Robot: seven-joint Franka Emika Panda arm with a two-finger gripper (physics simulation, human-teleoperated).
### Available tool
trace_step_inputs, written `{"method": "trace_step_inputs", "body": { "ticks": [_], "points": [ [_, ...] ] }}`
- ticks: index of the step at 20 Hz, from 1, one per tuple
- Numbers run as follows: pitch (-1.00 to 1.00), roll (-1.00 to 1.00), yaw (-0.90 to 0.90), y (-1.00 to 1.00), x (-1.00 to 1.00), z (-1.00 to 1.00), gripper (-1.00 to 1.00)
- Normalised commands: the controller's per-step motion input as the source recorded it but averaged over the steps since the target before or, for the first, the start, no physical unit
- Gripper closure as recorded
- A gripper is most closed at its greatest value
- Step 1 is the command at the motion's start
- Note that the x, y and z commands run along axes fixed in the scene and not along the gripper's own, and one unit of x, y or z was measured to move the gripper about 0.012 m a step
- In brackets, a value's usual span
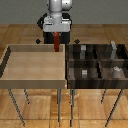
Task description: Place the box of cereal into the appropriate compartment.
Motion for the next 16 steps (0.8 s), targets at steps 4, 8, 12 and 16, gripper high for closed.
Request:
{"method": "trace_step_inputs", "body": {
  "ticks": [4,8,12,16],
  "points": [
    [0.0,0.0,0.0,1.0,0.0,0.0,1.0],
    [0.0,0.0,0.0,1.0,0.0,0.0,1.0],
    [0.0,0.0,0.0,1.0,0.0,0.0,1.0],
    [0.0,0.0,0.0,1.0,0.0,0.0,1.0]
  ]
}}
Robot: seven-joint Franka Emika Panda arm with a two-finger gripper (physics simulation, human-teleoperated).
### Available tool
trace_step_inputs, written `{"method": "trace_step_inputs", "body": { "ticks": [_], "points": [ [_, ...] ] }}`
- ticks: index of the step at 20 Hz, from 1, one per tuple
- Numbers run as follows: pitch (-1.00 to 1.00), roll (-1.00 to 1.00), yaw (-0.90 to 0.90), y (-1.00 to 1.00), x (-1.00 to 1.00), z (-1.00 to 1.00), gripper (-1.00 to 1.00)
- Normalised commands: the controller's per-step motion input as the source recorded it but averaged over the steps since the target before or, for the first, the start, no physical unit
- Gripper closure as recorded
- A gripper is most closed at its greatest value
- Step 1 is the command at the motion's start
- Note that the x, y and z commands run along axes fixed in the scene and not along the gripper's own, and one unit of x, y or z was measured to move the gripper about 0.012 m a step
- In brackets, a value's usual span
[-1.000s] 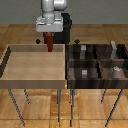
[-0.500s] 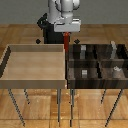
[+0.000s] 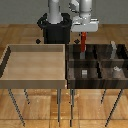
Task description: Place the box of cereal into the appropriate compartment.
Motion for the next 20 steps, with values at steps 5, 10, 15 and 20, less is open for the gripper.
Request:
{"method": "trace_step_inputs", "body": {
  "ticks": [5,10,15,20],
  "points": [
    [0.0,0.0,0.0,1.0,0.0,0.0,1.0],
    [0.0,0.0,0.0,1.0,0.0,0.0,1.0],
    [0.0,0.0,0.0,1.0,0.0,0.0,1.0],
    [0.0,0.0,0.0,1.0,0.0,0.0,1.0]
  ]
}}
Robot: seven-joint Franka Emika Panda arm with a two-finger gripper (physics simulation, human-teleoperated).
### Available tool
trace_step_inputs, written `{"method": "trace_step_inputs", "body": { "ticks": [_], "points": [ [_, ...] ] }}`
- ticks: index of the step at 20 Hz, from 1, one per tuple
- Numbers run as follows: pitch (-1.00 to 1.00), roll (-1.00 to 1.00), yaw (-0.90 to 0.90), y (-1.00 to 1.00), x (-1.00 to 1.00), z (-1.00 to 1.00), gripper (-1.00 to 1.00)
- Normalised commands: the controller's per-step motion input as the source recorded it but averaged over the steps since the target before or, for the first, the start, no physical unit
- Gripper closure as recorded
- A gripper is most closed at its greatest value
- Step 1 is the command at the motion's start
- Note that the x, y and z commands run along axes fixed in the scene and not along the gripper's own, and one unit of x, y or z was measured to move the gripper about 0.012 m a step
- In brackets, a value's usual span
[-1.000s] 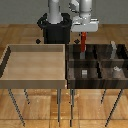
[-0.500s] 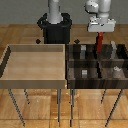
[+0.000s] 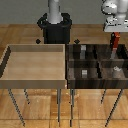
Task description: Place the box of cereal into the appropriate compartment.
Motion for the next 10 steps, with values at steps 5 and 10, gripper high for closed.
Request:
{"method": "trace_step_inputs", "body": {
  "ticks": [5,10],
  "points": [
    [0.0,0.0,0.0,-0.2,0.0,0.0,1.0],
    [0.0,0.0,0.0,0.0,0.2,-0.2,1.0]
  ]
}}
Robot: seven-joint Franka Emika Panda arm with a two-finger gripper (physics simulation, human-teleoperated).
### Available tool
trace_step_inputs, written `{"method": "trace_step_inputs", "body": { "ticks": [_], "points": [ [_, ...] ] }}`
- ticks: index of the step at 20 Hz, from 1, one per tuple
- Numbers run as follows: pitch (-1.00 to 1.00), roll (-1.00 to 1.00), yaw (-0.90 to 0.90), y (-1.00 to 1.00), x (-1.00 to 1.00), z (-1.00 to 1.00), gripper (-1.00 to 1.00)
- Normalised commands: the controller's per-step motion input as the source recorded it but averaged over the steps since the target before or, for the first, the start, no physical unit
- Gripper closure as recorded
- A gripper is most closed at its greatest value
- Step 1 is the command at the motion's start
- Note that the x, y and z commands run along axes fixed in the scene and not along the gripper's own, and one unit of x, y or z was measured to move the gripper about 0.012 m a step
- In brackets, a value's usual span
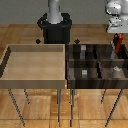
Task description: Place the box of cereal into the appropriate compartment.
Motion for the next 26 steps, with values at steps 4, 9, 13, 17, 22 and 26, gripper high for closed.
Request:
{"method": "trace_step_inputs", "body": {
  "ticks": [4,9,13,17,22,26],
  "points": [
    [0.0,0.0,0.0,0.0,0.0,0.0,1.0],
    [0.0,0.0,0.0,0.0,0.0,-0.4,1.0],
    [0.0,0.0,0.0,0.0,0.0,-1.0,1.0],
    [0.0,0.0,0.0,0.0,0.0,-1.0,1.0],
    [0.0,0.0,0.0,0.0,0.0,-0.2,-1.0],
    [0.0,0.0,0.0,0.0,0.0,0.0,-1.0]
  ]
}}
